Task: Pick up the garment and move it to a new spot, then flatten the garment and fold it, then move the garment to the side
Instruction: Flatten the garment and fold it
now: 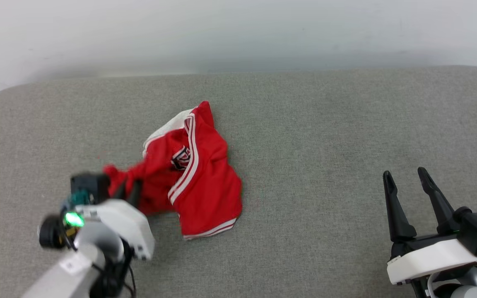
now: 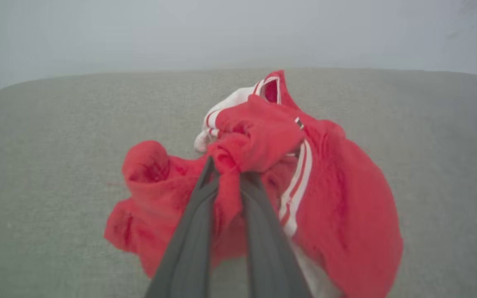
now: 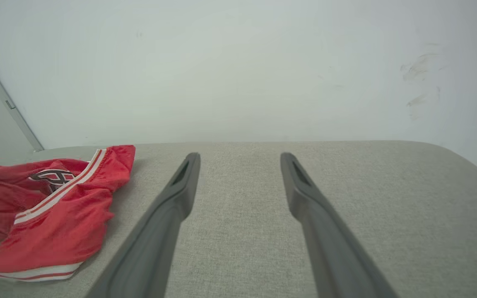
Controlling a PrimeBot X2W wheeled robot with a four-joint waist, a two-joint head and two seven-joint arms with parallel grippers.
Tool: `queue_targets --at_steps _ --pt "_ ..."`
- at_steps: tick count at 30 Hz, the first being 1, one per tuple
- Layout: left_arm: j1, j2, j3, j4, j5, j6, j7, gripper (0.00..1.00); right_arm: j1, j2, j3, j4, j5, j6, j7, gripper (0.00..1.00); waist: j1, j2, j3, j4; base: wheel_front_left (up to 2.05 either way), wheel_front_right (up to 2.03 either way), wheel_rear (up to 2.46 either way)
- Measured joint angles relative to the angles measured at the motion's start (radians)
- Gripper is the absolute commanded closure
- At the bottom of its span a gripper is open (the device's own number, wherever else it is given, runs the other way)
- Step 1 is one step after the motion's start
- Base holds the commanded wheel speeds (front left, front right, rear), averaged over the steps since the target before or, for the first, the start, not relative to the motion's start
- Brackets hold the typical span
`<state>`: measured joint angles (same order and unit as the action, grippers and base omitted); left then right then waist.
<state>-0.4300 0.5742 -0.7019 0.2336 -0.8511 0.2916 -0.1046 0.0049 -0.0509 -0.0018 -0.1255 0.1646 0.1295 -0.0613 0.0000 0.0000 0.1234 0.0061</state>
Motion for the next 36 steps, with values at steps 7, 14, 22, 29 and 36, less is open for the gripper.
queue_targets --at_steps 7,14,22,29,36 --pt "0.214 -0.043 -0.065 -0.087 -0.072 0.039 0.050 1.00 -0.001 0.000 0.018 0.005 0.003 0.000 0.000 0.00 0.0000 0.0000 -0.011 -0.007 0.00 0.00 0.00" --pt "0.281 -0.109 -0.133 -0.086 -0.101 0.013 0.075 0.79 0.000 0.000 0.028 0.012 0.003 0.000 -0.001 0.00 0.0000 0.0000 -0.024 -0.026 0.00 0.00 0.00" --pt "0.227 -0.084 -0.103 -0.132 0.001 0.054 -0.042 0.00 0.010 0.000 0.019 0.013 0.003 0.000 0.005 0.00 0.0000 0.0000 -0.048 -0.024 0.00 0.00 0.00" --pt "0.195 -0.047 -0.031 -0.216 0.072 0.114 -0.128 0.00 0.019 0.000 0.013 0.007 0.003 0.000 0.011 0.00 0.0000 0.0000 -0.058 -0.019 0.00 0.00 0.00" --pt "0.190 -0.041 0.063 -0.258 0.135 0.131 -0.154 0.00 0.019 0.000 0.010 0.006 0.000 0.000 0.017 0.00 0.0000 0.0000 -0.051 -0.015 0.00 0.00 0.00"
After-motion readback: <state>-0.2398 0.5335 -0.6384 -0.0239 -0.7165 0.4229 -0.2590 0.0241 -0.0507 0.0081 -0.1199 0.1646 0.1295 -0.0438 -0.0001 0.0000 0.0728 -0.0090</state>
